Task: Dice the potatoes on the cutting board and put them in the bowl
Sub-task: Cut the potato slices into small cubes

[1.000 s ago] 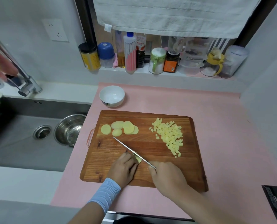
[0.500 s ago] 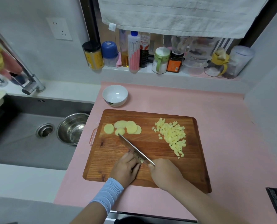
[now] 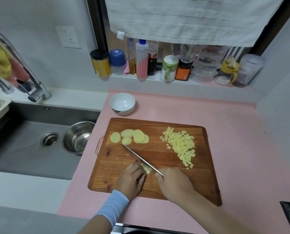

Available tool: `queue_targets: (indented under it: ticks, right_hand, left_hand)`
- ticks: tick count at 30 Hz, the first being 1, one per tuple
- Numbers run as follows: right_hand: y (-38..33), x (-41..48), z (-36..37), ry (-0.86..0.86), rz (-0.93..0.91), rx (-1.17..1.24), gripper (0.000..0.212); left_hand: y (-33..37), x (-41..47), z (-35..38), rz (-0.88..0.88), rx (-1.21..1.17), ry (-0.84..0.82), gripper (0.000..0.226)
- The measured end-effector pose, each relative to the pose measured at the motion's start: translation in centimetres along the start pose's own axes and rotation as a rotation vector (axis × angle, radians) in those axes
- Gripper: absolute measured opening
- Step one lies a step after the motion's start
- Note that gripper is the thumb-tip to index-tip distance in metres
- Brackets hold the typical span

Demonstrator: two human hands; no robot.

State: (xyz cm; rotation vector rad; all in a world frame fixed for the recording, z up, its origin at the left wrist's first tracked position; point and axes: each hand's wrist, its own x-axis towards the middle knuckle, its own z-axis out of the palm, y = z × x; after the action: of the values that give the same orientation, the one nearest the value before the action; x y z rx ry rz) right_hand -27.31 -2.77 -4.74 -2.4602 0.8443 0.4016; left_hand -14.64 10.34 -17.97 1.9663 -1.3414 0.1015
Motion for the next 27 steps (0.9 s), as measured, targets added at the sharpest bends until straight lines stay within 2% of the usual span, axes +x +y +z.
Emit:
queue_targets:
  ticks: [5,9,17,27]
  right_hand:
    - [0.7,-1.6,0.0,0.009,-0.001,0.01,0.038]
    - [1.3,-2.0,0.1,-0.014,0.038,0.022,0.034]
    - [0.5,0.5,1.3,-0.061,0.066,0.117,0.043]
    - [-0.2,1.9,1.4,-0.061,0.08,0.113,0.031]
  left_hand:
    - [-0.1,0.0,0.2,-0.014,0.002,0.007,0.005]
    - [-0.2,0.0,0.2,-0.014,-0.008,0.004,0.005]
    - [-0.1,0.0,0.1,-0.018,-0.004,0.002,0.005]
    - [-0.3,-1.2,0.2,-0.022,0.021,0.043,0.003]
